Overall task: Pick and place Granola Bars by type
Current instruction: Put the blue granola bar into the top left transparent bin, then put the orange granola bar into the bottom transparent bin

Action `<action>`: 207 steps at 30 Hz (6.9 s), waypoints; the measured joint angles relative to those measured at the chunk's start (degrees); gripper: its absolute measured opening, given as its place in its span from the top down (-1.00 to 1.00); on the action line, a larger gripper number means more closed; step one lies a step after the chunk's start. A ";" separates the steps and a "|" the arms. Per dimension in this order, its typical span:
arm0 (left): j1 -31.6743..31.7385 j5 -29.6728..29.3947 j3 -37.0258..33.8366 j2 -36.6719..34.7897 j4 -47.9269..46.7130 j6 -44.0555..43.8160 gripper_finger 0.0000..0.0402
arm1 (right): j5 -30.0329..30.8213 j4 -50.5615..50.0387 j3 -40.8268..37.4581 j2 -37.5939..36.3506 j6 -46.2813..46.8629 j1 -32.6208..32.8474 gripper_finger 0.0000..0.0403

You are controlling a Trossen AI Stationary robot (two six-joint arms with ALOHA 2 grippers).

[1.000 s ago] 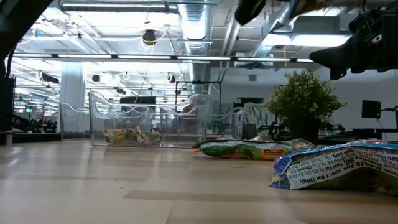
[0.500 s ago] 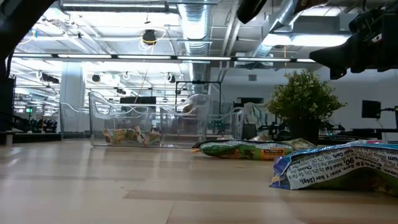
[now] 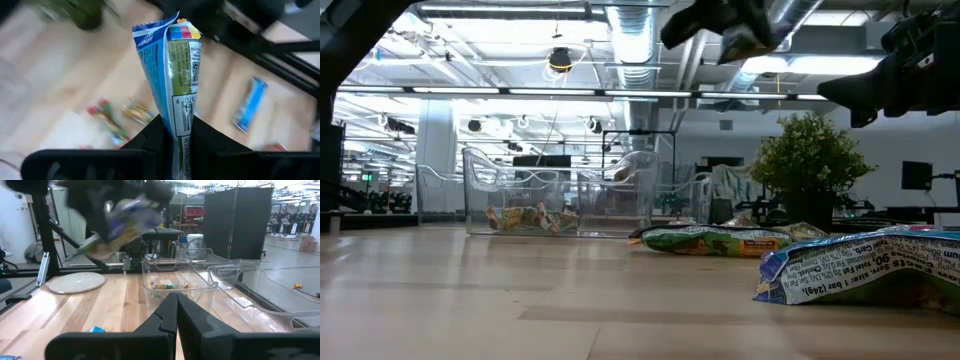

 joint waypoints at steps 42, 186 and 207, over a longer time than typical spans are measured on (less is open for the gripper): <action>26.11 -14.49 -58.98 -50.17 -4.26 8.56 0.75 | 0.01 0.01 -0.01 -0.02 0.02 0.04 1.00; 44.90 0.60 -59.31 -39.02 9.22 16.59 0.33 | 0.02 0.00 -0.01 -0.02 0.01 0.04 1.00; 17.34 17.86 -55.19 -41.42 17.22 38.54 0.33 | 0.02 0.00 -0.02 -0.01 0.02 0.02 1.00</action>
